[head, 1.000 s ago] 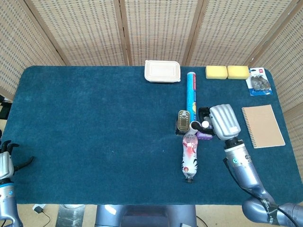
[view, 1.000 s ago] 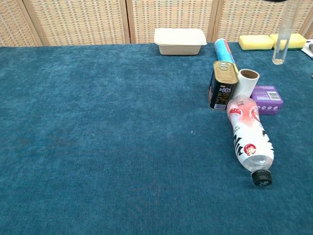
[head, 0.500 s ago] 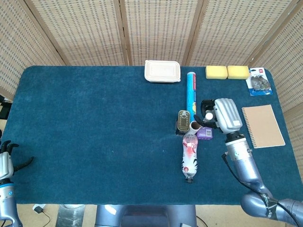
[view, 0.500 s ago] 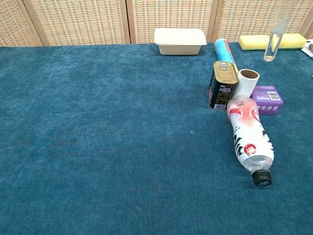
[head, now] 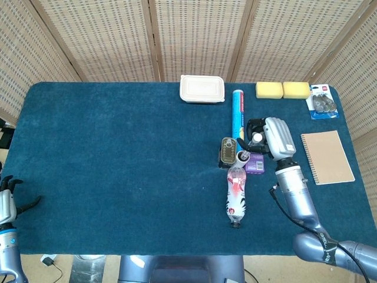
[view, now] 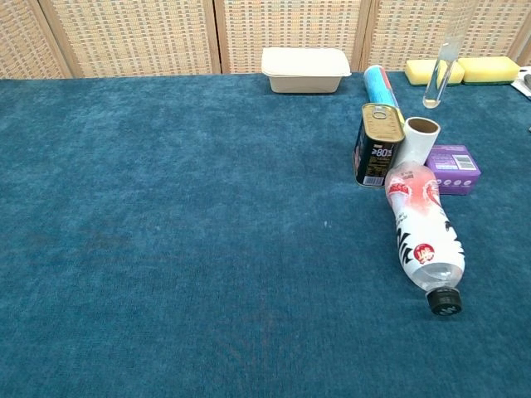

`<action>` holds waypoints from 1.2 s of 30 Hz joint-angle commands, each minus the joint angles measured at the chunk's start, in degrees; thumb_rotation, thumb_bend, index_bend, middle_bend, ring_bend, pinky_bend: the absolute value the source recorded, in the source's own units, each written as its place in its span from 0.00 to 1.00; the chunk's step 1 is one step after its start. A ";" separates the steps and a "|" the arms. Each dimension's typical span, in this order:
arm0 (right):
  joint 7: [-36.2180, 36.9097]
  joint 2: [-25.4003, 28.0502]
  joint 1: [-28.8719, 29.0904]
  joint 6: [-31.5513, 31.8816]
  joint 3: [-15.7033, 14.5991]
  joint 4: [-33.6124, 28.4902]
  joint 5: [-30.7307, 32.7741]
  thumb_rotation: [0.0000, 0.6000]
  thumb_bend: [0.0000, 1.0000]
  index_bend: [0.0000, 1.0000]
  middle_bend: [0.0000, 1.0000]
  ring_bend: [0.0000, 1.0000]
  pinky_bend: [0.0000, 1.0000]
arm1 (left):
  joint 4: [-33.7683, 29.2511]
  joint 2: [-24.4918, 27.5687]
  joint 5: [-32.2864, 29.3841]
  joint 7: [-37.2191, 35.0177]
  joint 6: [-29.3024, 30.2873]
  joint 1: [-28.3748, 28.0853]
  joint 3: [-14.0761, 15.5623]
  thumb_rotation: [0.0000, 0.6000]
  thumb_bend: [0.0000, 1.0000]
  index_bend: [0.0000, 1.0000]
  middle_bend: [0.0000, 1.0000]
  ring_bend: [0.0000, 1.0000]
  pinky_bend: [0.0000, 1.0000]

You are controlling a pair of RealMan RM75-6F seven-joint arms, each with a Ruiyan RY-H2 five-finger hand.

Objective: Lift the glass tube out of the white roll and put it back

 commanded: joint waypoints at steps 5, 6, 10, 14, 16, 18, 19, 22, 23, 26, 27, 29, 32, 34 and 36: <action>1.75 -1.68 0.68 -0.40 -0.10 1.94 -1.12 1.00 0.32 0.81 1.00 1.00 0.98 | 0.03 -0.06 -0.24 0.10 0.00 0.16 -0.21 0.65 0.03 0.32 0.18 0.08 0.20; 2.08 -1.92 0.76 -0.46 -0.10 2.24 -1.30 1.00 0.32 0.81 1.00 1.00 0.98 | 0.04 -0.08 -0.29 0.14 0.02 0.19 -0.24 0.65 0.03 0.32 0.18 0.08 0.20; 2.86 -2.65 1.07 -0.87 -0.38 3.41 -1.99 1.00 0.32 0.81 1.00 1.00 0.98 | 0.03 -0.14 -0.47 0.24 0.08 0.36 -0.40 0.65 0.03 0.32 0.18 0.08 0.20; 3.63 -3.67 1.51 -1.77 -0.92 5.67 -2.46 1.00 0.32 0.81 1.00 1.00 0.98 | 0.03 -0.22 -0.73 0.44 0.15 0.57 -0.60 0.65 0.03 0.32 0.18 0.08 0.20; 4.38 -4.12 1.68 -2.23 -1.12 6.94 -2.86 1.00 0.32 0.81 1.00 1.00 0.98 | 0.01 -0.24 -0.80 0.52 0.18 0.60 -0.67 0.65 0.03 0.32 0.18 0.08 0.20; 5.22 -4.51 1.73 -2.41 -1.21 7.91 -3.29 1.00 0.32 0.81 1.00 1.00 0.98 | -0.01 -0.25 -0.83 0.58 0.19 0.61 -0.71 0.65 0.03 0.32 0.18 0.08 0.20; 5.74 -4.76 1.76 -2.54 -1.27 8.49 -3.54 1.00 0.32 0.81 1.00 1.00 0.98 | -0.03 -0.26 -0.84 0.62 0.19 0.61 -0.72 0.66 0.03 0.32 0.18 0.08 0.20; 6.67 -5.14 1.81 -3.03 -1.58 9.83 -4.05 1.00 0.32 0.81 1.00 1.00 0.98 | -0.05 -0.26 -0.85 0.67 0.23 0.61 -0.73 0.65 0.03 0.32 0.18 0.08 0.20; 6.95 -5.20 1.80 -3.14 -1.65 10.16 -4.22 1.00 0.32 0.81 1.00 1.00 0.98 | -0.05 -0.27 -0.85 0.70 0.23 0.62 -0.73 0.65 0.03 0.32 0.18 0.08 0.20; 8.07 -5.55 1.86 -3.86 -1.90 11.73 -4.51 1.00 0.32 0.81 1.00 1.00 0.98 | -0.06 -0.26 -0.84 0.74 0.23 0.62 -0.74 0.65 0.03 0.32 0.18 0.08 0.20; 8.38 -5.63 1.88 -4.11 -1.97 12.18 -4.55 1.00 0.32 0.81 1.00 1.00 0.98 | -0.07 -0.25 -0.84 0.73 0.23 0.63 -0.74 0.65 0.03 0.32 0.18 0.08 0.20; 8.85 -5.73 1.95 -4.51 -2.11 13.05 -4.81 1.00 0.32 0.81 1.00 1.00 0.98 | -0.08 -0.25 -0.85 0.75 0.21 0.62 -0.75 0.66 0.03 0.32 0.18 0.08 0.20; 9.26 -5.86 1.94 -4.74 -2.33 13.94 -5.22 1.00 0.32 0.81 1.00 1.00 0.98 | -0.08 -0.25 -0.86 0.75 0.21 0.61 -0.76 0.65 0.03 0.32 0.18 0.08 0.20; 9.60 -5.88 1.89 -4.78 -2.37 14.31 -5.45 1.00 0.32 0.81 1.00 1.00 0.98 | -0.09 -0.25 -0.85 0.75 0.21 0.61 -0.76 0.66 0.03 0.32 0.18 0.08 0.20; 9.71 -5.76 1.84 -4.76 -2.38 14.53 -5.66 1.00 0.32 0.81 1.00 1.00 0.98 | -0.09 -0.26 -0.85 0.75 0.20 0.62 -0.76 0.66 0.03 0.32 0.18 0.08 0.20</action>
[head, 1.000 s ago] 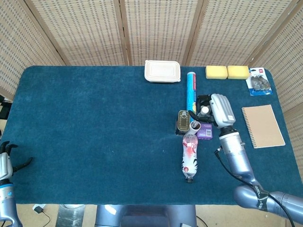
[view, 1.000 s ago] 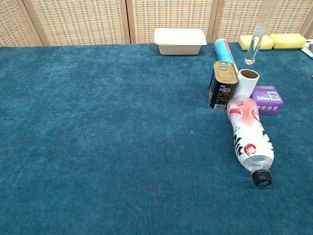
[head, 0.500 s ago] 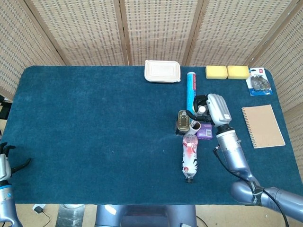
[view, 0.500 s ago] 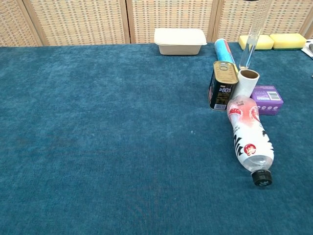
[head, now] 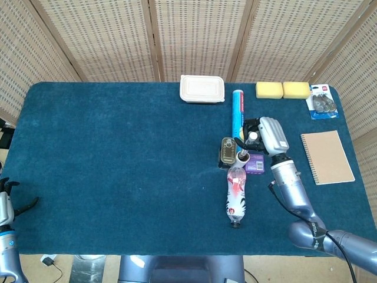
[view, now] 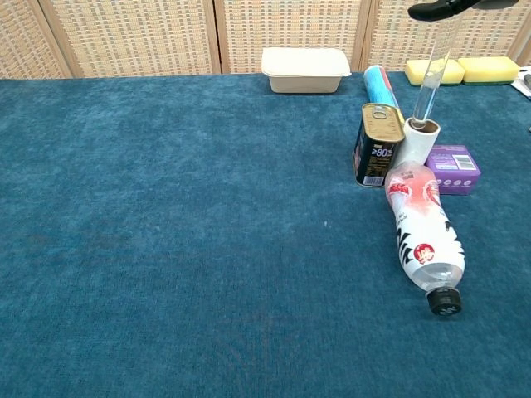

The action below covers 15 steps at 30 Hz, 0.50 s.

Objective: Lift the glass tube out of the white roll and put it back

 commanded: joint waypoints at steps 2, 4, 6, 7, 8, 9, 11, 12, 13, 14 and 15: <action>0.07 0.21 -0.09 -0.09 -0.06 0.24 -0.16 1.00 0.32 0.81 1.00 1.00 0.98 | 0.00 0.00 0.01 0.01 0.02 -0.01 0.00 0.66 0.03 0.32 0.18 0.08 0.20; 0.10 0.30 -0.13 -0.24 -0.12 0.29 -0.12 1.00 0.32 0.81 1.00 1.00 0.98 | 0.00 0.00 0.01 0.00 0.03 0.00 0.00 0.65 0.03 0.32 0.18 0.08 0.20; 0.18 0.30 -0.21 -0.35 -0.24 0.40 -0.13 1.00 0.32 0.81 1.00 1.00 0.98 | 0.00 0.00 0.02 0.00 0.04 0.01 0.01 0.65 0.03 0.32 0.18 0.08 0.20; 0.28 0.27 -0.25 -0.50 -0.37 0.58 -0.13 1.00 0.32 0.81 1.00 1.00 0.98 | 0.00 0.00 0.02 0.01 0.05 0.01 0.01 0.65 0.03 0.32 0.18 0.08 0.20; 0.42 0.17 -0.26 -0.67 -0.48 0.87 -0.12 1.00 0.32 0.81 1.00 1.00 0.98 | 0.00 0.00 0.02 0.02 0.04 0.01 0.01 0.66 0.03 0.32 0.18 0.08 0.20; 0.60 0.03 -0.27 -0.80 -0.54 1.18 -0.06 1.00 0.32 0.81 1.00 1.00 0.98 | 0.01 -0.01 0.03 0.03 0.05 0.02 0.02 0.65 0.03 0.32 0.18 0.08 0.20; 1.00 -0.33 -0.30 -0.98 -0.72 1.91 -0.13 1.00 0.32 0.81 1.00 1.00 0.98 | 0.01 -0.01 0.02 0.04 0.05 0.01 0.01 0.65 0.03 0.32 0.18 0.08 0.20; 1.06 -0.53 -0.32 -0.88 -0.78 2.24 -0.25 1.00 0.32 0.81 1.00 1.00 0.98 | 0.01 -0.01 0.02 0.05 0.04 0.01 0.01 0.65 0.03 0.32 0.18 0.08 0.20; 1.01 -0.82 -0.34 -0.66 -0.90 2.69 -0.49 1.00 0.31 0.81 1.00 1.00 0.98 | 0.01 -0.01 0.02 0.05 0.03 0.01 0.01 0.65 0.03 0.32 0.18 0.08 0.20; 0.98 -1.23 -0.35 -0.39 -1.11 3.28 -0.90 1.00 0.31 0.81 1.00 1.00 0.97 | 0.01 -0.01 0.02 0.06 0.02 0.00 0.01 0.65 0.03 0.32 0.18 0.08 0.20; 1.08 -1.48 -0.36 -0.26 -1.24 3.65 -1.19 1.00 0.31 0.81 1.00 1.00 0.97 | 0.01 -0.01 0.02 0.06 0.01 0.00 0.01 0.65 0.03 0.32 0.18 0.08 0.20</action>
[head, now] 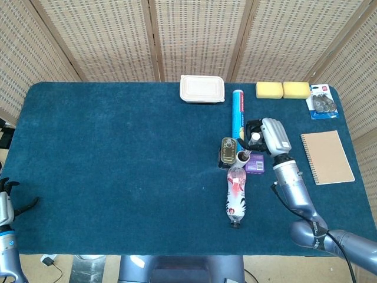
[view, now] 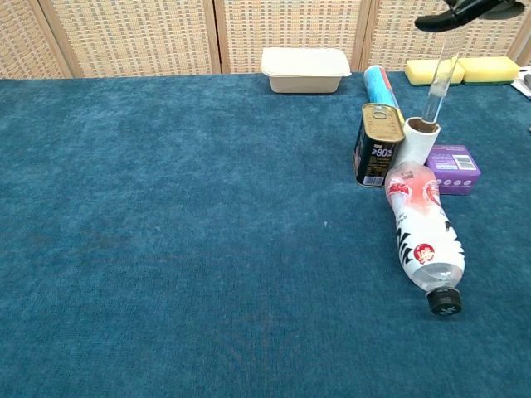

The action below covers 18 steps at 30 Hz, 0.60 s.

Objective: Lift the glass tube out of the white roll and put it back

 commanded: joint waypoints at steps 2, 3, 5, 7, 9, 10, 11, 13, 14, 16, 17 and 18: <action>0.55 -0.99 -0.08 0.40 -0.50 1.30 -0.92 1.00 0.32 0.81 1.00 1.00 0.97 | 0.00 0.00 0.02 0.01 0.00 0.00 0.01 0.65 0.03 0.32 0.18 0.08 0.20; 1.09 -1.31 -0.11 0.35 -0.55 1.67 -1.05 1.00 0.32 0.81 1.00 1.00 0.97 | 0.00 0.00 0.02 0.01 0.01 0.00 0.02 0.65 0.03 0.32 0.18 0.08 0.20; 2.07 -2.03 -0.15 0.40 -0.60 2.37 -1.31 1.00 0.31 0.81 1.00 1.00 0.97 | 0.00 0.00 0.03 0.04 0.00 0.01 0.03 0.66 0.03 0.32 0.18 0.08 0.20; 2.56 -2.65 -0.11 0.47 -0.68 2.95 -1.59 1.00 0.31 0.81 1.00 1.00 0.97 | 0.01 -0.01 0.03 0.08 0.01 0.02 0.03 0.66 0.03 0.32 0.18 0.08 0.20; 2.66 -3.29 0.02 0.45 -0.88 3.54 -1.94 1.00 0.31 0.81 1.00 1.00 0.97 | 0.00 -0.01 0.03 0.07 0.02 0.04 0.03 0.65 0.03 0.32 0.18 0.08 0.20; 2.69 -3.51 0.06 0.46 -0.94 3.74 -2.06 1.00 0.31 0.81 1.00 1.00 0.97 | -0.01 0.00 0.04 0.06 0.02 0.03 0.03 0.65 0.03 0.32 0.18 0.08 0.20; 2.71 -3.72 0.08 0.46 -1.03 3.92 -2.19 1.00 0.31 0.81 1.00 1.00 0.97 | -0.02 0.00 0.04 0.05 0.03 0.03 0.04 0.65 0.03 0.32 0.18 0.08 0.20; 2.69 -4.15 0.07 0.55 -1.19 4.31 -2.36 1.00 0.31 0.81 1.00 1.00 0.96 | -0.02 0.00 0.04 0.03 -0.03 0.02 0.04 0.65 0.03 0.32 0.18 0.08 0.20; 2.71 -4.43 0.05 0.52 -1.33 4.61 -2.42 1.00 0.31 0.81 1.00 1.00 0.96 | -0.02 0.02 0.05 0.00 -0.01 0.03 0.05 0.65 0.03 0.32 0.18 0.08 0.20; 2.88 -4.82 0.00 0.54 -1.43 5.11 -2.53 1.00 0.31 0.81 1.00 1.00 0.96 | -0.03 0.03 0.07 -0.04 0.00 0.05 0.07 0.65 0.03 0.32 0.18 0.08 0.20; 2.97 -4.96 -0.02 0.55 -1.49 5.31 -2.61 1.00 0.31 0.81 1.00 1.00 0.96 | -0.02 0.03 0.08 -0.04 -0.01 0.05 0.08 0.66 0.03 0.32 0.18 0.08 0.20; 3.08 -5.13 -0.04 0.49 -1.58 5.60 -2.71 1.00 0.31 0.81 1.00 1.00 0.96 | -0.01 0.03 0.08 -0.03 -0.02 0.05 0.08 0.66 0.03 0.32 0.18 0.08 0.20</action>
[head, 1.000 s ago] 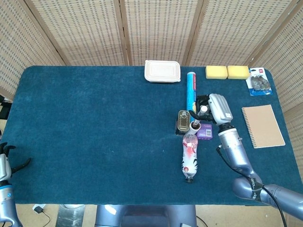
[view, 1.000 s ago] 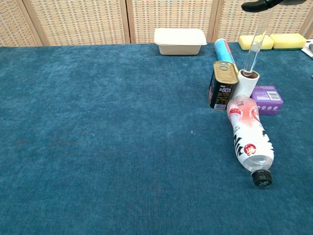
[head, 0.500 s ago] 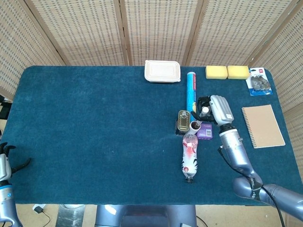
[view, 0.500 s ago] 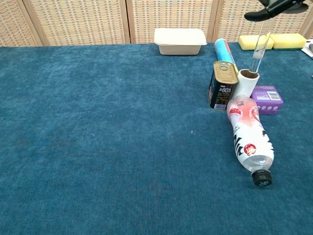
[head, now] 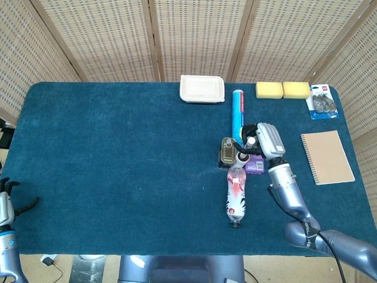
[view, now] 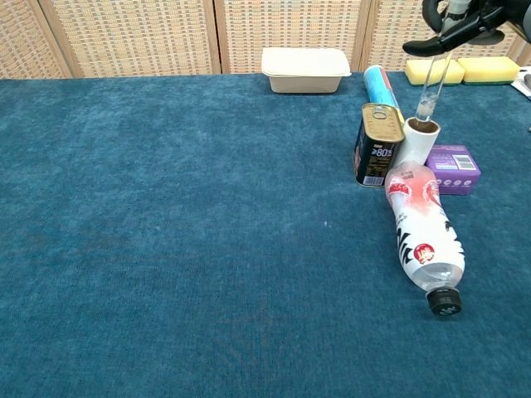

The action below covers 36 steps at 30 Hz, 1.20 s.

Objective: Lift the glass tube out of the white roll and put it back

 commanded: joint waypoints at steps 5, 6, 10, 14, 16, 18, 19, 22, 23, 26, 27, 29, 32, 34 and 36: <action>0.90 -0.98 -0.13 -0.53 -0.35 1.12 -0.08 1.00 0.31 0.81 1.00 1.00 0.95 | 0.03 -0.03 0.00 0.06 0.01 -0.01 0.00 0.65 0.03 0.32 0.18 0.08 0.20; 0.98 -1.15 -0.10 -0.73 -0.47 1.36 -0.12 1.00 0.31 0.81 1.00 1.00 0.95 | 0.02 -0.03 0.01 0.06 0.03 0.00 0.00 0.65 0.03 0.32 0.18 0.08 0.20; 0.66 -2.01 0.02 -0.95 -1.10 2.73 -0.73 1.00 0.31 0.81 1.00 1.00 0.94 | 0.03 -0.04 0.00 0.09 0.03 0.00 0.00 0.65 0.03 0.32 0.18 0.08 0.20; 0.83 -2.88 0.06 -0.96 -1.62 4.29 -1.47 1.00 0.30 0.81 1.00 1.00 0.93 | 0.02 -0.03 0.01 0.08 0.03 0.00 0.00 0.65 0.03 0.32 0.18 0.08 0.20; 1.33 -3.27 0.05 -1.01 -1.63 4.95 -1.61 1.00 0.30 0.81 1.00 1.00 0.92 | 0.02 -0.03 0.01 0.05 0.04 0.01 0.00 0.65 0.03 0.32 0.18 0.08 0.20; 1.70 -3.53 0.05 -1.00 -1.60 5.42 -1.74 1.00 0.29 0.81 0.99 1.00 0.92 | 0.03 -0.03 0.02 0.04 0.02 0.01 0.02 0.65 0.03 0.32 0.18 0.08 0.20; 1.88 -3.67 0.05 -0.96 -1.55 5.67 -1.80 1.00 0.29 0.81 0.99 1.00 0.91 | 0.03 -0.02 0.03 0.03 0.02 0.01 0.02 0.65 0.03 0.32 0.18 0.08 0.20; 2.82 -4.33 0.05 -0.61 -1.25 6.46 -2.06 1.00 0.29 0.81 0.98 1.00 0.91 | 0.04 -0.02 0.04 0.01 0.02 0.01 0.03 0.66 0.03 0.32 0.18 0.08 0.20; 2.98 -4.45 0.04 -0.57 -1.22 6.59 -2.10 1.00 0.29 0.81 0.98 1.00 0.91 | 0.04 -0.02 0.04 0.01 0.02 0.01 0.04 0.66 0.03 0.32 0.18 0.08 0.20; 3.56 -5.03 0.08 -0.50 -1.04 7.19 -2.13 1.00 0.29 0.81 0.98 1.00 0.90 | 0.05 -0.04 0.05 0.05 0.05 0.03 0.05 0.65 0.03 0.32 0.18 0.08 0.20; 3.48 -5.24 0.14 -0.54 -1.13 7.48 -2.24 1.00 0.29 0.81 0.98 1.00 0.90 | 0.05 -0.04 0.05 0.03 0.08 0.03 0.04 0.66 0.03 0.32 0.18 0.08 0.20; 3.43 -5.58 0.16 -0.56 -1.21 7.89 -2.34 1.00 0.29 0.81 0.98 0.99 0.90 | 0.06 -0.04 0.05 0.05 0.04 0.02 0.04 0.65 0.03 0.32 0.18 0.08 0.20; 3.20 -5.83 0.16 -0.77 -1.42 8.31 -2.45 1.00 0.29 0.81 0.98 0.99 0.89 | 0.07 -0.05 0.04 0.05 0.01 0.01 0.03 0.65 0.03 0.32 0.18 0.08 0.20; 2.89 -5.97 0.19 -1.13 -1.66 8.67 -2.46 1.00 0.29 0.80 0.98 0.98 0.89 | 0.07 -0.04 0.04 0.04 0.02 0.01 0.03 0.65 0.03 0.32 0.18 0.08 0.20; 2.93 -6.16 0.15 -1.24 -1.78 8.99 -2.52 1.00 0.28 0.80 0.97 0.98 0.88 | 0.07 -0.04 0.05 0.04 0.03 0.01 0.04 0.66 0.03 0.32 0.18 0.08 0.20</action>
